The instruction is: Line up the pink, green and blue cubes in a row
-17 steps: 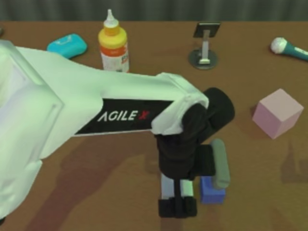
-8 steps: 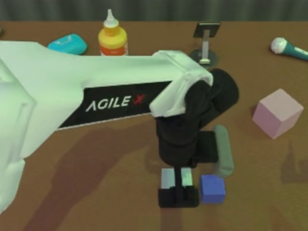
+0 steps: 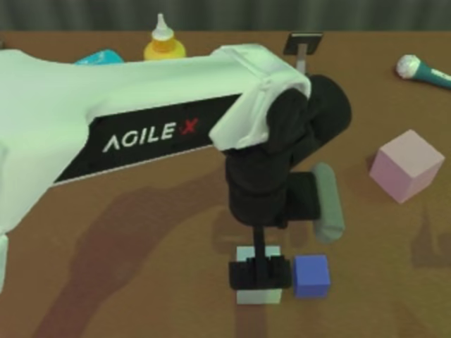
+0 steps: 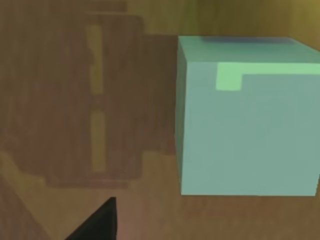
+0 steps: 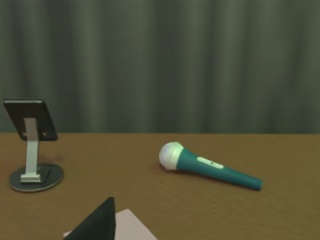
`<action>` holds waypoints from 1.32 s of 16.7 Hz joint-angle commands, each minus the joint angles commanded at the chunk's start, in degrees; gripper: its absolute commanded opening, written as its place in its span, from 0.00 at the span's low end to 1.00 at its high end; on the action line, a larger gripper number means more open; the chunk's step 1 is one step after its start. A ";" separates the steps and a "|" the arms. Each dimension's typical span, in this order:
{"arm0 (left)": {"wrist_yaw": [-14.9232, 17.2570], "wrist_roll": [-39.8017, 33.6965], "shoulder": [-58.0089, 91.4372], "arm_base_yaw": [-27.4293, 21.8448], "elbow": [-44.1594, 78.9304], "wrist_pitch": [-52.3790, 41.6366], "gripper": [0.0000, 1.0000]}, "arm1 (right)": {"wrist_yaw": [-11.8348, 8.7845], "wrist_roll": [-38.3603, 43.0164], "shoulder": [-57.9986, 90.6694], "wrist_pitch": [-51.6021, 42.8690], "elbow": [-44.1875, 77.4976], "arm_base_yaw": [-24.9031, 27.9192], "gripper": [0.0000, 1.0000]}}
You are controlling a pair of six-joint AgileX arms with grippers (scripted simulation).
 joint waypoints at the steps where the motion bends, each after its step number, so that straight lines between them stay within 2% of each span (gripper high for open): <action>1: -0.05 -0.23 -0.57 0.36 -0.53 0.39 1.00 | 0.04 -0.15 0.57 -0.44 0.57 0.02 1.00; 4: -0.43 -2.22 -5.93 3.53 -5.32 3.73 1.00 | 0.18 -1.49 5.95 -4.36 5.92 0.40 1.00; 8: -0.94 -7.17 -21.23 11.15 -17.98 11.89 1.00 | 0.15 -4.75 21.28 -13.79 20.19 1.71 1.00; 18: -1.53 -25.53 -79.42 36.90 -64.38 41.37 1.00 | 0.50 -16.47 85.05 -47.53 68.50 6.39 1.00; 22: -1.40 -32.01 -98.12 45.10 -79.10 52.53 1.00 | 0.54 -20.36 104.73 -58.73 84.64 7.98 1.00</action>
